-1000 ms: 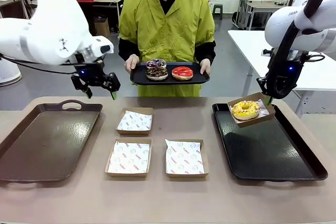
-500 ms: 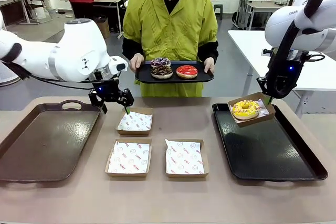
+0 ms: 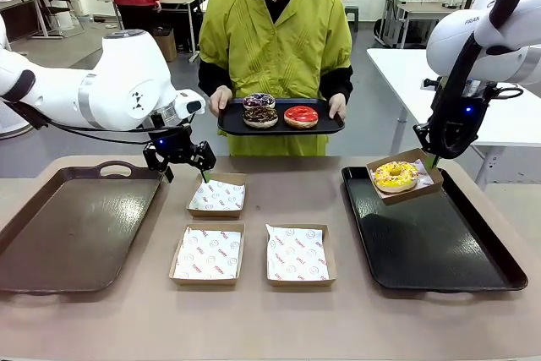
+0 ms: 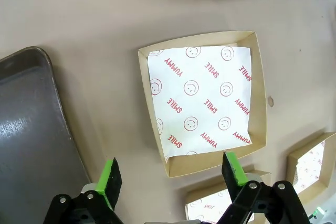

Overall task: Individually package the donuts and arrange them on the tray.
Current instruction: Place the picked Paper togo box on the Handle tray while simultaneously picking up another Paper togo box from the table with the other hand.

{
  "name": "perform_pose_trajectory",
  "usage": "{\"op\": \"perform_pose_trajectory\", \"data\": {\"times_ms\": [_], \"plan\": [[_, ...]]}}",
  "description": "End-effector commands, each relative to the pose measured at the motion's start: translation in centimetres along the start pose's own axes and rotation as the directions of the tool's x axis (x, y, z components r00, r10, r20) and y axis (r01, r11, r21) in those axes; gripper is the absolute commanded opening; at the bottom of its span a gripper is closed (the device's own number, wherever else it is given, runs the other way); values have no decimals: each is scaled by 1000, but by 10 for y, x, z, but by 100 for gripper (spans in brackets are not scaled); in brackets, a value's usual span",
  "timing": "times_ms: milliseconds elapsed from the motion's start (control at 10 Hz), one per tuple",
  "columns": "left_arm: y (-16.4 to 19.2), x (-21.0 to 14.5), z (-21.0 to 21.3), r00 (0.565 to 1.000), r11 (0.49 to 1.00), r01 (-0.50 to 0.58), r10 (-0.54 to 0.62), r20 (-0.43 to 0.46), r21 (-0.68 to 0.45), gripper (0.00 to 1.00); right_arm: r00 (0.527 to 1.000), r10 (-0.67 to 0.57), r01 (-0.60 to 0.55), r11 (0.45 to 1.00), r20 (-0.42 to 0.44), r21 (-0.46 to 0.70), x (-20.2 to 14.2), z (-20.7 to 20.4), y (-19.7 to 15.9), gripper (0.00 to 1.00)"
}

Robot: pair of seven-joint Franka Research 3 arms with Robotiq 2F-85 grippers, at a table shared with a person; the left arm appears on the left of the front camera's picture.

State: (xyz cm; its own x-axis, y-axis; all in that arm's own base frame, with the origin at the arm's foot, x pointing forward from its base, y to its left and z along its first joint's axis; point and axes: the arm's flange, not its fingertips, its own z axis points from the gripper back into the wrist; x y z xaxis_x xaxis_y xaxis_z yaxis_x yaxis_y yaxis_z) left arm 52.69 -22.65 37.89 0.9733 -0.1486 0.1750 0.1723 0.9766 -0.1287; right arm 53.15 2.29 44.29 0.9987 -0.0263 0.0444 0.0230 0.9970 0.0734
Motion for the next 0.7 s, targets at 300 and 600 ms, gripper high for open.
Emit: {"op": "perform_pose_trajectory", "data": {"times_ms": [300, 600], "plan": [[-1, 0, 0, 1000, 1000, 2, -2, 0, 0, 100, 1000, 0, 0, 1000, 0, 0, 0, 0, 0, 1], [4, 11, -14, 998, 998, -39, 42, -52, 56, 100, 1000, -22, 22, 1000, -5, 6, 9, -9, 8, 1]]}}
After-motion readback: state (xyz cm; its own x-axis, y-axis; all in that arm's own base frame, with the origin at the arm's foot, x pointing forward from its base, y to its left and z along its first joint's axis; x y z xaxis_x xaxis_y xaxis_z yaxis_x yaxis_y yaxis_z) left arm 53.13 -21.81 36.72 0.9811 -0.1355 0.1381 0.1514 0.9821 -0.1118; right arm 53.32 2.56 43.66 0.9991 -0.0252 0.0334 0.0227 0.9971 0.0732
